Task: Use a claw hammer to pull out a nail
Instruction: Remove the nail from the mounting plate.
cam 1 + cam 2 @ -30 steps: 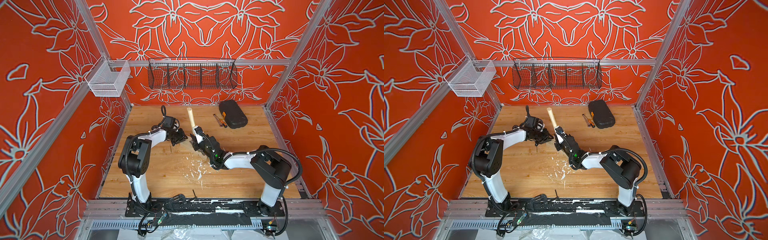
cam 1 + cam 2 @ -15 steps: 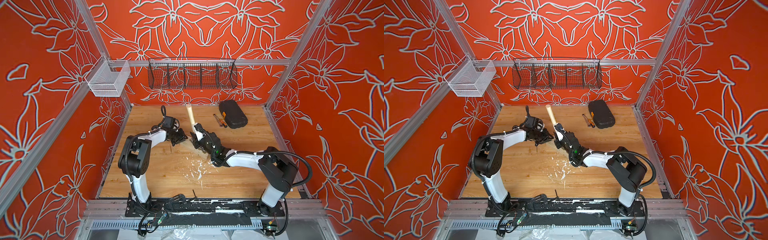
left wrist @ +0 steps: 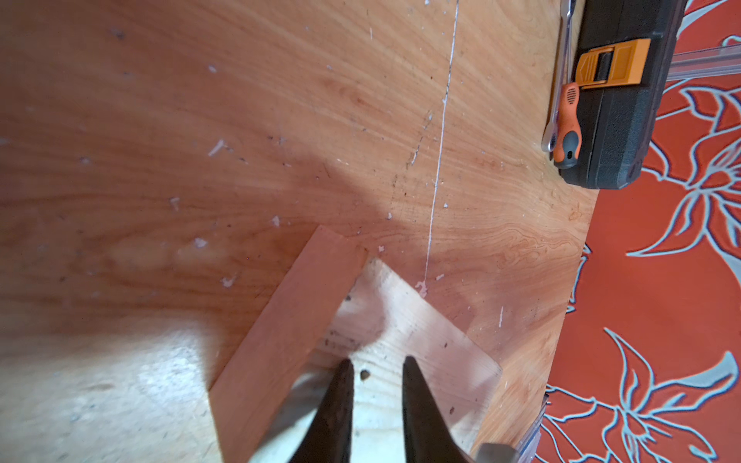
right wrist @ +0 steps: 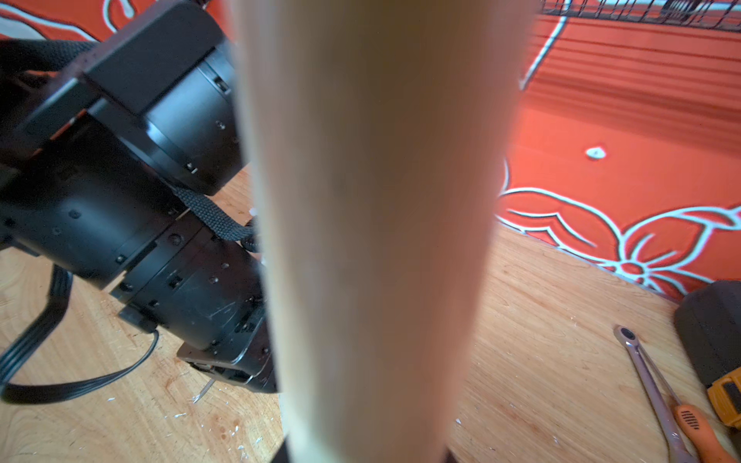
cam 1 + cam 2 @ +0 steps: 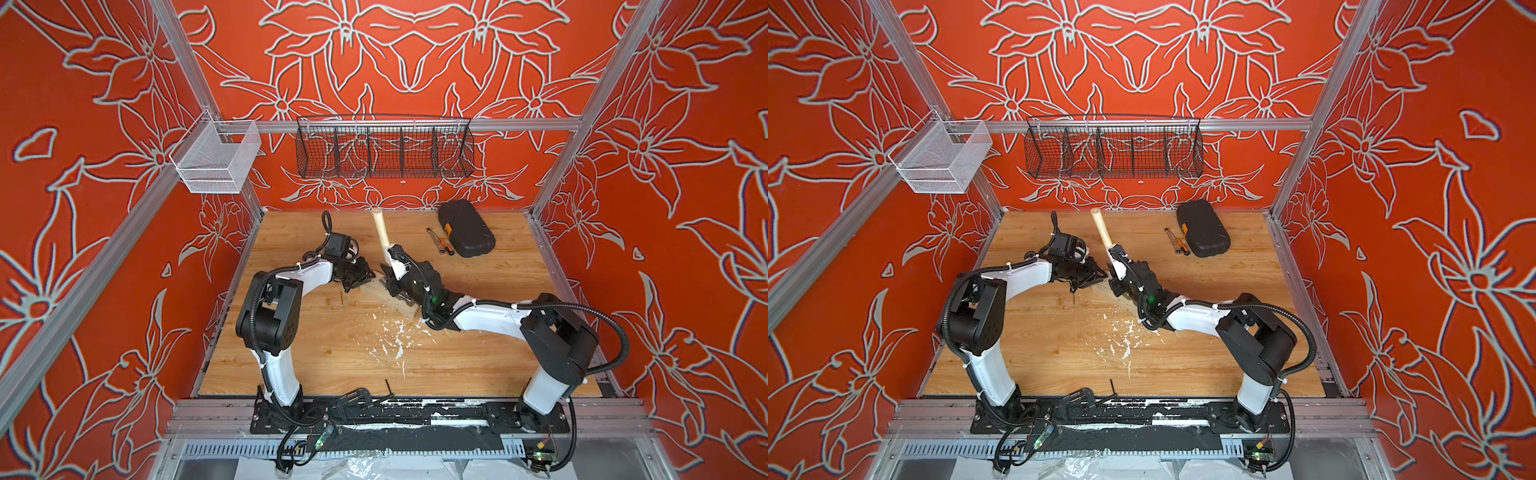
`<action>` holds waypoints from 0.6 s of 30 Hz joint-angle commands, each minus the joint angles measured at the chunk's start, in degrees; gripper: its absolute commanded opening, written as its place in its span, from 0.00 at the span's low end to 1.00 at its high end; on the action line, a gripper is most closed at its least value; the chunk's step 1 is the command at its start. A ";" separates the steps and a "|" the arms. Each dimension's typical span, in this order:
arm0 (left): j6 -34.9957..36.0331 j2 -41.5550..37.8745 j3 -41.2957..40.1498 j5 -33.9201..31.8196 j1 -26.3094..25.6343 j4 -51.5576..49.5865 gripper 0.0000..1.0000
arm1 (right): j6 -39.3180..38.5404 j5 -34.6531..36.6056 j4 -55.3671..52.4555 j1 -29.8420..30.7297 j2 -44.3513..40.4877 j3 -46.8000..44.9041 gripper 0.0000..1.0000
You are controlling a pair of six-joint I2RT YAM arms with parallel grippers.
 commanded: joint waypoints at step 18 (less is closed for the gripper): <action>2.21 2.93 -4.04 -10.41 -1.32 -11.02 0.23 | 5.94 -4.66 7.42 -0.46 2.13 15.22 0.00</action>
